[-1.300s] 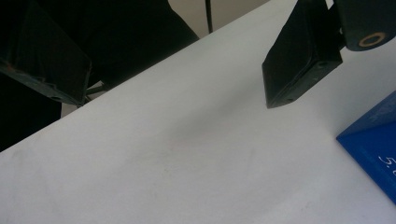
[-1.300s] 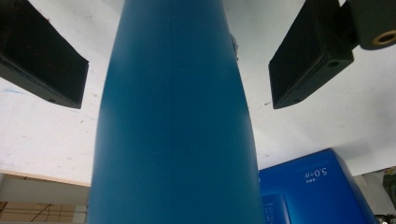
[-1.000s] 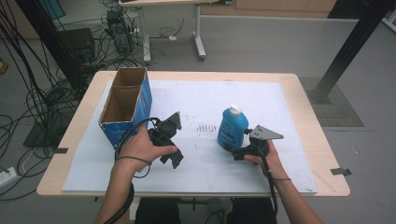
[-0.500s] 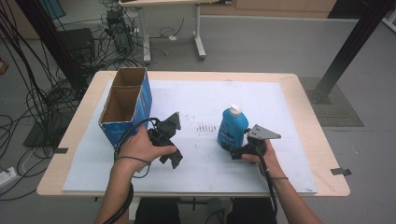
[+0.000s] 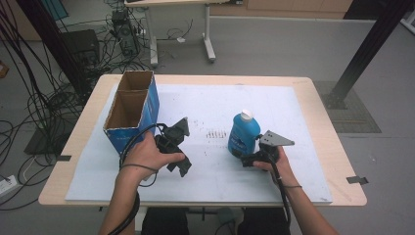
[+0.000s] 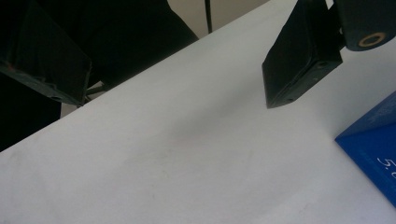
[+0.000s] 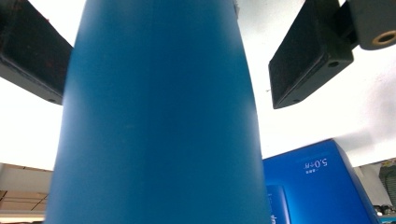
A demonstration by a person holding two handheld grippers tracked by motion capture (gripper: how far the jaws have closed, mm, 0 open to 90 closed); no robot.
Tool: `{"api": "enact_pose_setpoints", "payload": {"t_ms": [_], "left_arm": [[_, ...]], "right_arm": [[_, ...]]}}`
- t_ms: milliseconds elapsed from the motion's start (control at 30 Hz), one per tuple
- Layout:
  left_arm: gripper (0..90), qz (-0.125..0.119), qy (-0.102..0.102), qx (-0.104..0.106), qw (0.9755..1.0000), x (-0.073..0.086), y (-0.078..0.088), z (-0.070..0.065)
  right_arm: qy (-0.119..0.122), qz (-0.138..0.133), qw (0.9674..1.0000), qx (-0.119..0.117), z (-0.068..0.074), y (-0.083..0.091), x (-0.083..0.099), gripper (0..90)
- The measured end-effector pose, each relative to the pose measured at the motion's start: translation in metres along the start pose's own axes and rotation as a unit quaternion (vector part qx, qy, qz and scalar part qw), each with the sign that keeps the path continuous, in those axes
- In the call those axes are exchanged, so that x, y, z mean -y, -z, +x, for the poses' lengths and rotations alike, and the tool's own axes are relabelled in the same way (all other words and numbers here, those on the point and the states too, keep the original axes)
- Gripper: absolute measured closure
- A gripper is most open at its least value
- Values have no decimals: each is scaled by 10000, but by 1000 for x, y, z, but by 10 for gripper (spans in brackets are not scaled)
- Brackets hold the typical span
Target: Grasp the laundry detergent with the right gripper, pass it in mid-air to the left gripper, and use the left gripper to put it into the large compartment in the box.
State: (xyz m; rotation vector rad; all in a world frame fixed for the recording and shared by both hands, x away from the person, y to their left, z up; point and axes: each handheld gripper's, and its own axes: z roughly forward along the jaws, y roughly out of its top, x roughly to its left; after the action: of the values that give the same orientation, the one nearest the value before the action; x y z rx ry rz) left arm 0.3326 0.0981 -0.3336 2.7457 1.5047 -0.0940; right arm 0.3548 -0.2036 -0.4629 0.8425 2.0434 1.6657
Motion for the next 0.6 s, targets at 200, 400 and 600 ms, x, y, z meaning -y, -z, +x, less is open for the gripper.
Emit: {"api": "enact_pose_setpoints", "payload": {"t_ms": [200,400,600], "left_arm": [[76,4,82,-44,10000,0,0,0],[78,10,98,-27,9999,0,0,0],[81,7,101,-8,9999,-1,1,1]], "right_arm": [[0,3,10000,8,0,0,0,48],[1,-18,10000,3,-1,0,0,49],[10,-24,10000,17,0,0,0,49]]}}
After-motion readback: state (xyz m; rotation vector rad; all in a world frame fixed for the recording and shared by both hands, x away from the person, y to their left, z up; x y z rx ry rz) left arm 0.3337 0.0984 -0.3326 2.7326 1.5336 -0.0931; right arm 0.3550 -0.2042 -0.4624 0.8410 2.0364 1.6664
